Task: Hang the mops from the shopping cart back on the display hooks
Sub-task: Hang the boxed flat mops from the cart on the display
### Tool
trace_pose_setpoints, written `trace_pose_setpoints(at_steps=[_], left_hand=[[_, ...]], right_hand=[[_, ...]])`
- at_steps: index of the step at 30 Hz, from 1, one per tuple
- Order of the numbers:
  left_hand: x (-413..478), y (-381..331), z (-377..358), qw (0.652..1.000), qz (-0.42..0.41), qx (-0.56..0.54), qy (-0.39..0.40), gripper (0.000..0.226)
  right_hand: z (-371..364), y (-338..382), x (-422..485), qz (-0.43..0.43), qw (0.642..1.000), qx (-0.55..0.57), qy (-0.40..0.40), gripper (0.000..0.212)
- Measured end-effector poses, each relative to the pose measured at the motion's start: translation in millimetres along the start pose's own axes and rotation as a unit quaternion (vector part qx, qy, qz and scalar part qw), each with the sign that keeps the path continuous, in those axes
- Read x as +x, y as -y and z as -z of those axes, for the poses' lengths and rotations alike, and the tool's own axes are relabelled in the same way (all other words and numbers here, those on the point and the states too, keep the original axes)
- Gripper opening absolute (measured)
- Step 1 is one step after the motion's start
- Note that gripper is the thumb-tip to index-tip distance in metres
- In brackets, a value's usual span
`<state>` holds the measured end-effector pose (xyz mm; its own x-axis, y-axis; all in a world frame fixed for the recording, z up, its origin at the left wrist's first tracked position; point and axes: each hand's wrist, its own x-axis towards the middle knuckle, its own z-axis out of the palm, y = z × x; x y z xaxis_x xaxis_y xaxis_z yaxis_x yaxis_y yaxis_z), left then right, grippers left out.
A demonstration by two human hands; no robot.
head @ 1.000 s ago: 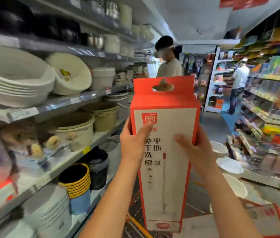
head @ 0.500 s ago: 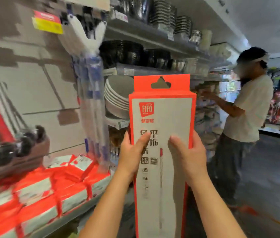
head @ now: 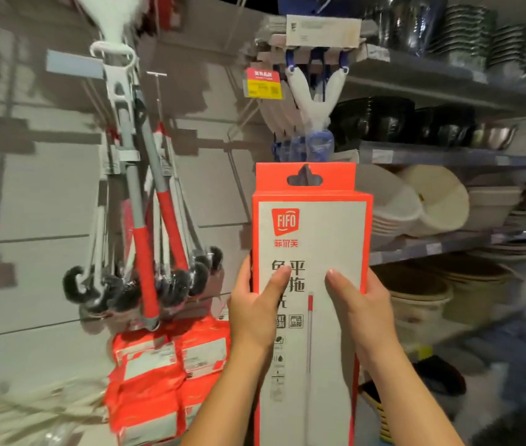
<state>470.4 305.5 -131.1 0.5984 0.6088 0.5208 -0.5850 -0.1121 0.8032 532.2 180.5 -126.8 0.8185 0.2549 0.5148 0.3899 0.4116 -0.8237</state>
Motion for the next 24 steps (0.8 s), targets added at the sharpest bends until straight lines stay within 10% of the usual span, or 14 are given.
trace_pose_setpoints(at_steps=[24], left_hand=[[226,44,-42,0.985,-0.087,0.065,-0.133,0.043]], right_hand=[[-54,-51,262,0.000,0.979,0.124,0.162,0.018]])
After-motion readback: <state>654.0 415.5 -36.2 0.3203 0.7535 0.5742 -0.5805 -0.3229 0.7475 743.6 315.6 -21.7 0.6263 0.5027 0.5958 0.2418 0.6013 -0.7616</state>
